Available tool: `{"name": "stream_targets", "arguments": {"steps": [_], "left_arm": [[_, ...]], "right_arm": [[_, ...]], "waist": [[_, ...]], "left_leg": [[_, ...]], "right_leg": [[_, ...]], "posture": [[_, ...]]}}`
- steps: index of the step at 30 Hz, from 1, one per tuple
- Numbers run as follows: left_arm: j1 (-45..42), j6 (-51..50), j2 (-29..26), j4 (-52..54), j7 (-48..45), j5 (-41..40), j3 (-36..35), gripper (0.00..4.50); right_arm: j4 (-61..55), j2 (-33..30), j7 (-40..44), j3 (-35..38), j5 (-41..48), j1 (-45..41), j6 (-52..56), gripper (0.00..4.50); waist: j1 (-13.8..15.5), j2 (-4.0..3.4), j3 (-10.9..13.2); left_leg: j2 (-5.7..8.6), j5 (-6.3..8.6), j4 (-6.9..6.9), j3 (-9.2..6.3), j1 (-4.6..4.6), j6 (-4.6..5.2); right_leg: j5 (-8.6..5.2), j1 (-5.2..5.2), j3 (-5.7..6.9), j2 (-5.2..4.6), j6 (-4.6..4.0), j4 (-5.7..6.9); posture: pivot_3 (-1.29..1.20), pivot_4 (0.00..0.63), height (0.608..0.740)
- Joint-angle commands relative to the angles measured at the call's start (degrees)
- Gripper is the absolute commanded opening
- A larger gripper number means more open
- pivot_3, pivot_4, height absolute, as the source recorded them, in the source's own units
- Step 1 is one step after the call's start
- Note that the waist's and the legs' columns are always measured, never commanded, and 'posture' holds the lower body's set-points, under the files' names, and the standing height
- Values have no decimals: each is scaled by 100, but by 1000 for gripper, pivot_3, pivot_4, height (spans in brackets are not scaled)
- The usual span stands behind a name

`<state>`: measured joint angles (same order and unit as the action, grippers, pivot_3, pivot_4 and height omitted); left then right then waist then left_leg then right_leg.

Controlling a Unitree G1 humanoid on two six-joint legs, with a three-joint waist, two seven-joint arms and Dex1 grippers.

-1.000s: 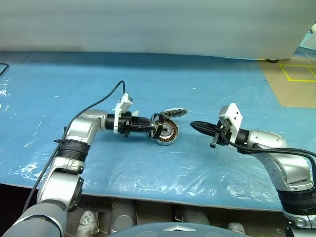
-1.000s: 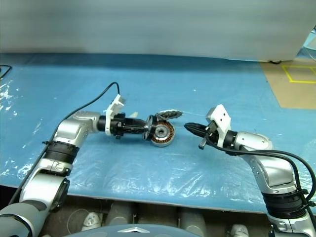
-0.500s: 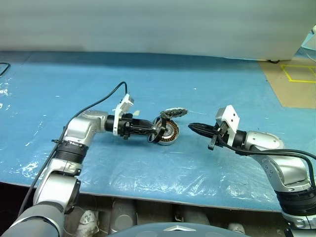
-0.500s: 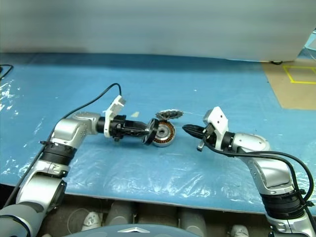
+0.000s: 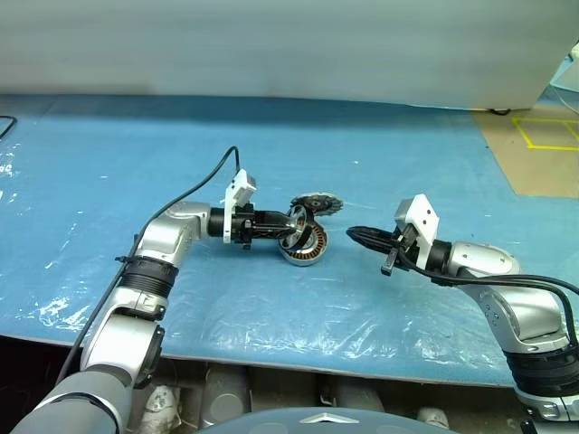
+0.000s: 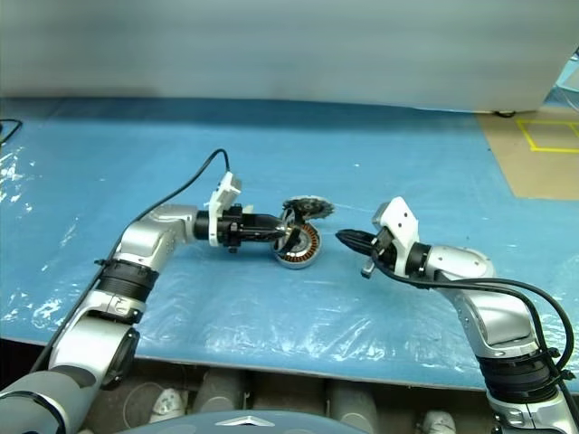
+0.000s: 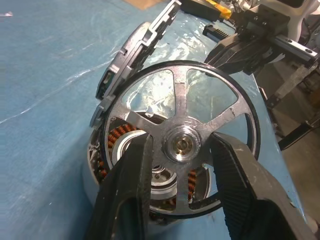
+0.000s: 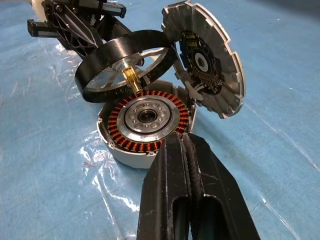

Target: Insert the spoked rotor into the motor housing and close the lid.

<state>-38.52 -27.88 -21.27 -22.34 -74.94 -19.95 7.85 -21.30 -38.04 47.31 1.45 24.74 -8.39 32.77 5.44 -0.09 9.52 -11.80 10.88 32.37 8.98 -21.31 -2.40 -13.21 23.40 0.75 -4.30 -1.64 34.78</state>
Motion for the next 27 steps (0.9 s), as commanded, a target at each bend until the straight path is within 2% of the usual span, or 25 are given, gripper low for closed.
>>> {"name": "stream_targets", "arguments": {"steps": [1,27], "left_arm": [[-142,135,-84,14,-81,24,9,1846],[-124,442,-10,-139,31,276,227,1846]], "right_arm": [[-202,-45,7,62,63,-52,-47,0],[-216,-50,-7,6,-24,-84,-58,0]], "waist": [[1,0,0],[0,0,0]], "left_leg": [[0,0,0,0,0,0],[-1,0,5,0,4,0]], "right_leg": [[0,0,0,0,0,0],[0,-4,-1,0,0,4]], "posture": [[0,150,740],[0,150,740]]}}
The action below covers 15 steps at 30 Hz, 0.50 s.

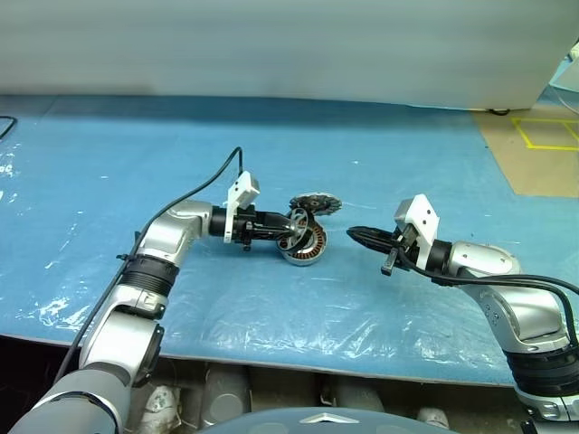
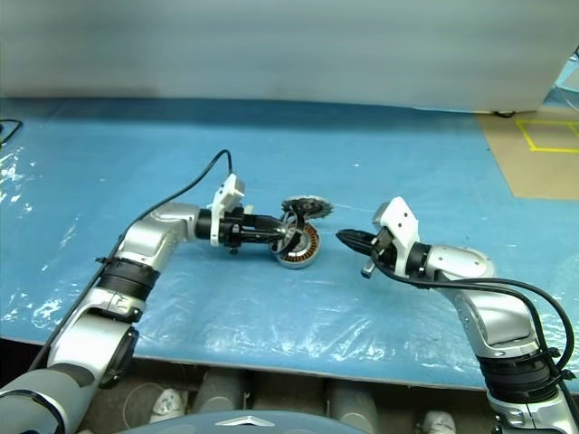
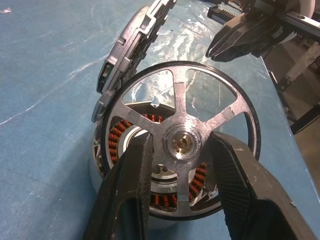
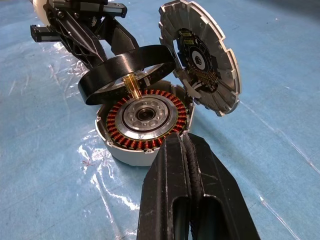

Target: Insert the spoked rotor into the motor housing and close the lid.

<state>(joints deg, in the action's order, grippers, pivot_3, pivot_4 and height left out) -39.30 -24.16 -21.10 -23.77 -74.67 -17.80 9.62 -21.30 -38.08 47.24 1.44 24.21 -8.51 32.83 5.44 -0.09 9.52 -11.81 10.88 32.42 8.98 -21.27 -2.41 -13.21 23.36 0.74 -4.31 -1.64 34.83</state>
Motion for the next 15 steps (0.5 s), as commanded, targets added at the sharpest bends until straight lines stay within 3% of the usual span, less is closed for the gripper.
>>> {"name": "stream_targets", "arguments": {"steps": [1,11,15], "left_arm": [[-43,57,-25,4,3,56,42,1846],[-32,54,-101,-17,-50,130,126,1846],[-79,261,-87,-184,170,356,188,2752]], "right_arm": [[-216,-46,3,9,27,-72,-63,0],[-196,-48,22,26,5,-99,-80,0],[-199,-44,16,26,0,-92,-86,0]], "waist": [[0,0,0],[-1,0,0],[0,0,0]], "left_leg": [[0,0,0,0,1,0],[0,0,0,0,3,0],[0,0,0,0,2,0]], "right_leg": [[0,-1,0,0,0,0],[0,-2,-1,0,0,0],[0,-2,-1,0,0,0]], "posture": [[0,150,740],[0,150,740],[0,150,740]]}}
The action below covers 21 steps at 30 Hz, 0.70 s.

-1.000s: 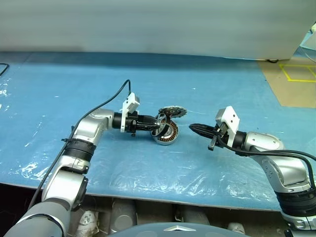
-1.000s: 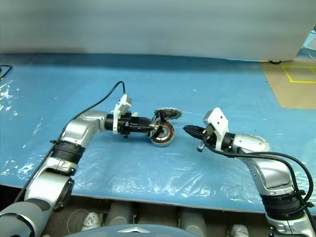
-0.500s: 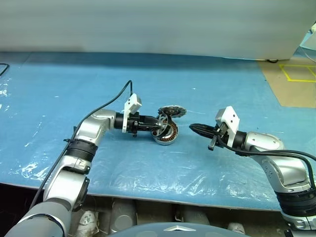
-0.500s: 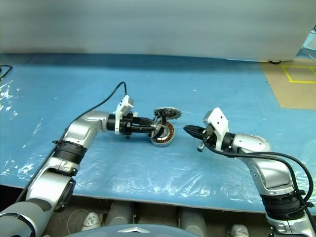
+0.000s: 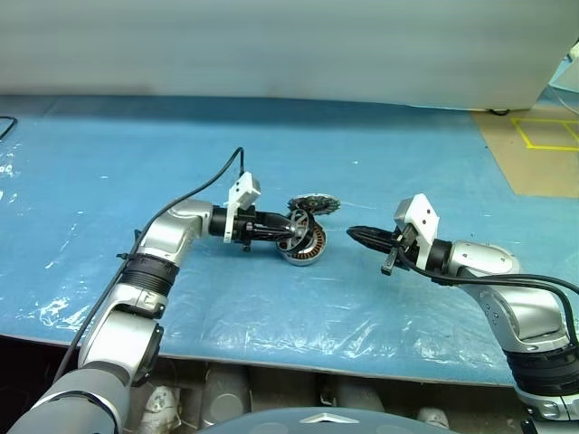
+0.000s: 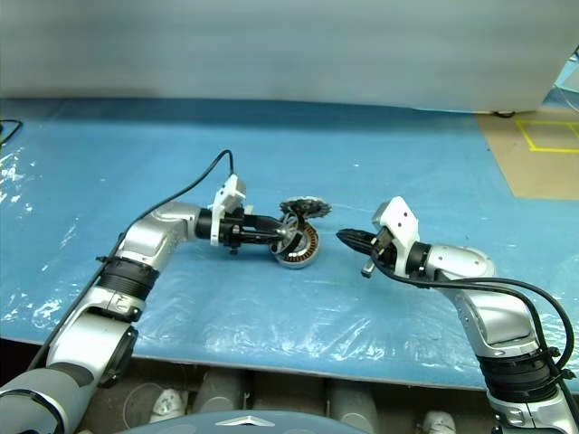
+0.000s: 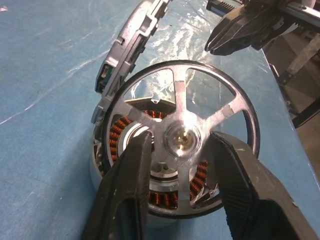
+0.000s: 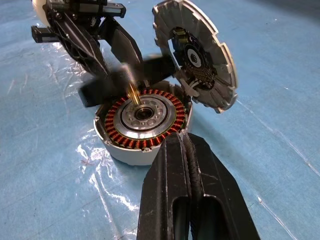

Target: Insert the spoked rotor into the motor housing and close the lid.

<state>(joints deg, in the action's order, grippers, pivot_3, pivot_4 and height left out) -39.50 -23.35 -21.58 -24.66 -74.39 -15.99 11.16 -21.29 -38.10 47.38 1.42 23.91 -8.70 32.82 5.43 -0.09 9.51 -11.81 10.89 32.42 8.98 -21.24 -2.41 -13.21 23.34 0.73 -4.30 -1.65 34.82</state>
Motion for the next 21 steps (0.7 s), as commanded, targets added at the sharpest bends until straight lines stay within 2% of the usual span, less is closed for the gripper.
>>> {"name": "stream_targets", "arguments": {"steps": [1,2,7,11,17,21], "left_arm": [[-81,167,-26,-119,168,187,27,3119],[-103,104,-22,-123,145,161,20,3428],[-148,58,15,-113,106,78,-50,3428],[-146,-82,62,-25,80,-85,-159,2478],[-90,-224,80,116,171,-264,-283,435],[-35,-311,67,219,259,-344,-374,435]], "right_arm": [[-197,-42,1,31,28,-71,-87,0],[-194,-41,1,36,27,-70,-88,0],[-177,-38,6,37,15,-54,-106,0],[-145,-28,13,24,3,-75,-118,0],[-132,-24,33,-3,-11,-89,-131,0],[-135,-41,56,11,-2,-86,-133,0]], "waist": [[2,0,0],[4,0,0],[6,0,0],[5,0,0],[4,0,0],[5,0,0]], "left_leg": [[0,0,0,0,-1,0],[0,0,0,0,0,0],[0,0,1,0,-1,0],[0,0,1,0,-1,0],[0,0,1,0,-1,0],[0,0,1,0,-1,0]], "right_leg": [[0,0,0,0,0,0],[0,0,0,0,0,0],[0,-1,0,0,0,0],[0,-1,0,0,0,0],[0,-1,0,0,0,0],[0,-1,0,0,0,-1]], "posture": [[0,150,740],[0,150,740],[0,150,740],[0,150,740],[0,150,740],[0,150,740]]}}
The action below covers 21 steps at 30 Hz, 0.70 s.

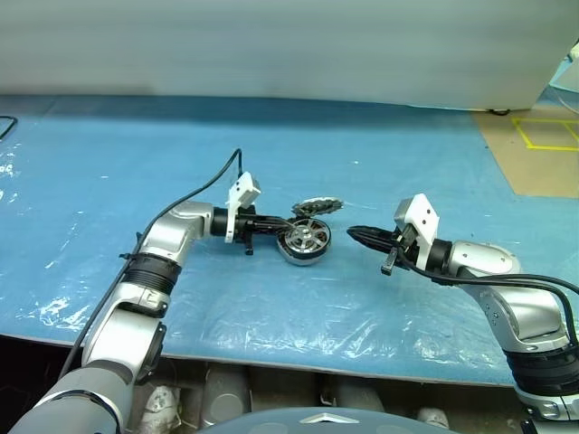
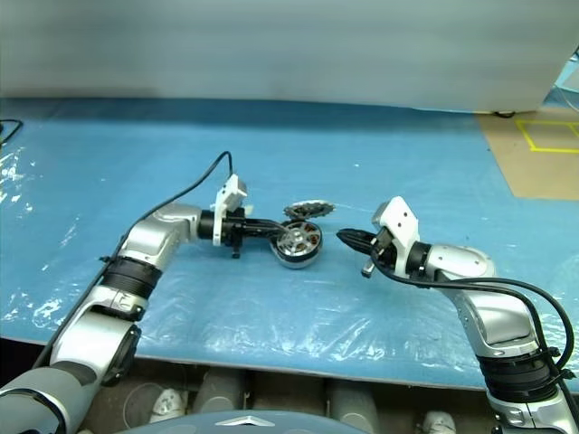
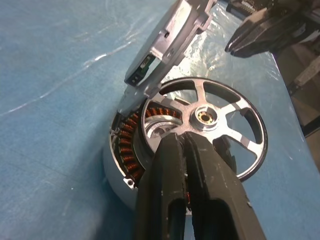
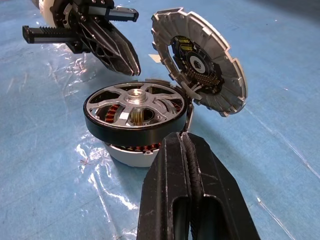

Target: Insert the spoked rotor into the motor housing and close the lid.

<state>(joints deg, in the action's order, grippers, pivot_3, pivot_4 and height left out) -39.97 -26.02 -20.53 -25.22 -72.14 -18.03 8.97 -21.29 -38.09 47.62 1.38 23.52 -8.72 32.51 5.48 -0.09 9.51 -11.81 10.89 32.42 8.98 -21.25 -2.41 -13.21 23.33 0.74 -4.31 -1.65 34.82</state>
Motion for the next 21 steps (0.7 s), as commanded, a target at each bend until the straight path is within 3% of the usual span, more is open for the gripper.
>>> {"name": "stream_targets", "arguments": {"steps": [1,8,15,18,21], "left_arm": [[34,-49,-50,294,55,-160,-186,435],[232,19,-216,435,95,-444,-596,435],[692,573,-365,626,165,-308,-674,435],[838,595,-379,725,242,-327,-679,407],[923,589,-373,799,341,-364,-717,407]], "right_arm": [[-154,-20,33,18,73,-100,-75,0],[-368,276,-40,-110,422,-360,249,0],[-215,446,76,-688,366,-929,399,0],[49,499,140,-1007,168,-1228,319,644],[319,533,160,-1214,-3,-1471,310,1610]], "waist": [[0,0,0],[-22,0,0],[-14,0,0],[-13,0,0],[-16,0,0]], "left_leg": [[0,0,0,0,0,0],[-2,0,-1,0,2,0],[-2,0,-2,0,1,-1],[-2,2,-1,-1,0,-4],[-2,5,0,-1,0,-10]], "right_leg": [[0,0,0,0,0,0],[0,1,0,2,0,1],[0,1,1,1,0,0],[0,1,2,1,0,0],[0,1,1,1,0,1]], "posture": [[0,150,740],[0,150,740],[0,150,740],[0,150,740],[0,150,740]]}}
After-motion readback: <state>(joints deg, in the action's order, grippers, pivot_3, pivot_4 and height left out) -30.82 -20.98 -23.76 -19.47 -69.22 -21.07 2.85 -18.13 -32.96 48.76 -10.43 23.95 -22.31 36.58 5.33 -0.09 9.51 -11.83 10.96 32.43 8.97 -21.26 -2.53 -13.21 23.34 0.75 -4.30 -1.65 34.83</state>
